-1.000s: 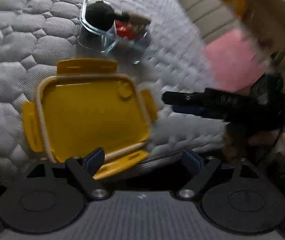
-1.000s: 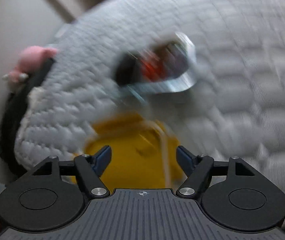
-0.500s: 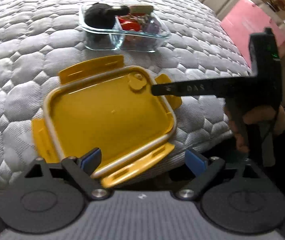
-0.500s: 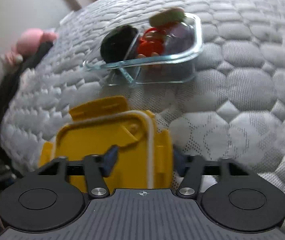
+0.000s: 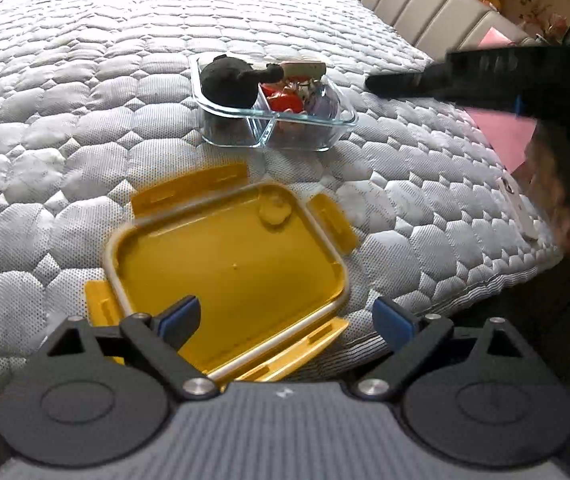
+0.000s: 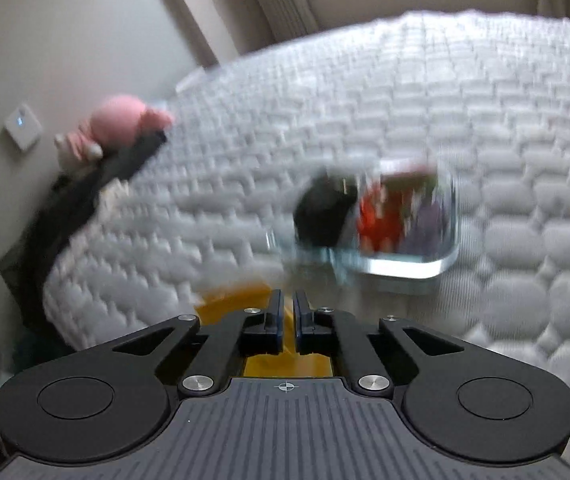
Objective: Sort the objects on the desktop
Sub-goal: 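Lift the yellow lid up on its edge with the right gripper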
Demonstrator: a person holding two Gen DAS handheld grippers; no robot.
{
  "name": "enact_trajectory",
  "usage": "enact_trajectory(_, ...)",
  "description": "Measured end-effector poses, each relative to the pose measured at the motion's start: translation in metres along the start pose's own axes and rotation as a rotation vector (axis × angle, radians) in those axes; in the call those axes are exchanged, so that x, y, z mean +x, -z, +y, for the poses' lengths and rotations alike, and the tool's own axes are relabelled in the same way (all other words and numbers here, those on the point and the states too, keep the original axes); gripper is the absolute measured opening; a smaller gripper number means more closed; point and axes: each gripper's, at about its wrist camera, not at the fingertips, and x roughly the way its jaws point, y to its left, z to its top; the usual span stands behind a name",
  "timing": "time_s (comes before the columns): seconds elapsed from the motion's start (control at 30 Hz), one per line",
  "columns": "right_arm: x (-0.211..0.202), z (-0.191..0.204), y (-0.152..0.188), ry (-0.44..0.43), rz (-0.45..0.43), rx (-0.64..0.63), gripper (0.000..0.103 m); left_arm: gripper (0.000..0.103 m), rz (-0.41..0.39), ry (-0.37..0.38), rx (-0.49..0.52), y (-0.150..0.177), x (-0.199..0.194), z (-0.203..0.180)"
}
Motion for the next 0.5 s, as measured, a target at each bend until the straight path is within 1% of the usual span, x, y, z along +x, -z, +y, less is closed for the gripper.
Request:
enact_trajectory(0.03,-0.003,0.002,-0.005,0.005,-0.007,-0.019,0.006,0.094,0.000,-0.010,0.009,0.000,0.000,-0.003)
enact_trajectory(0.07,-0.003,0.001,-0.007,0.010,0.006,-0.035,0.008,0.094,-0.001,-0.021,0.022,0.000,0.000,-0.006)
enact_trajectory(0.1,-0.002,0.000,-0.009,0.016,0.023,-0.050,0.013,0.094,-0.003,-0.031,0.037,0.000,0.000,-0.009)
enact_trajectory(0.13,0.001,-0.006,-0.004,0.005,0.051,-0.046,0.024,0.094,-0.004,-0.041,0.053,0.000,0.001,-0.013)
enact_trajectory(0.17,0.005,-0.012,0.001,-0.008,0.081,-0.038,0.063,0.094,-0.003,-0.042,0.070,0.001,0.001,-0.016)
enact_trajectory(0.2,0.009,-0.018,0.006,-0.022,0.111,-0.030,0.099,0.094,0.001,-0.038,0.081,0.001,0.001,-0.017)
enact_trajectory(0.23,0.012,-0.025,0.016,-0.036,0.119,-0.003,0.103,0.094,0.006,-0.033,0.092,0.002,0.002,-0.019)
enact_trajectory(0.27,0.013,-0.032,0.027,-0.051,0.123,0.028,0.102,0.094,0.011,-0.032,0.098,0.002,0.002,-0.019)
enact_trajectory(0.33,0.019,-0.048,0.049,-0.066,0.183,0.121,0.102,0.094,0.022,-0.040,0.102,0.001,0.005,-0.019)
enact_trajectory(0.5,0.038,-0.078,0.089,-0.183,0.280,0.409,0.102,0.095,0.037,-0.036,0.071,-0.002,0.011,-0.014)
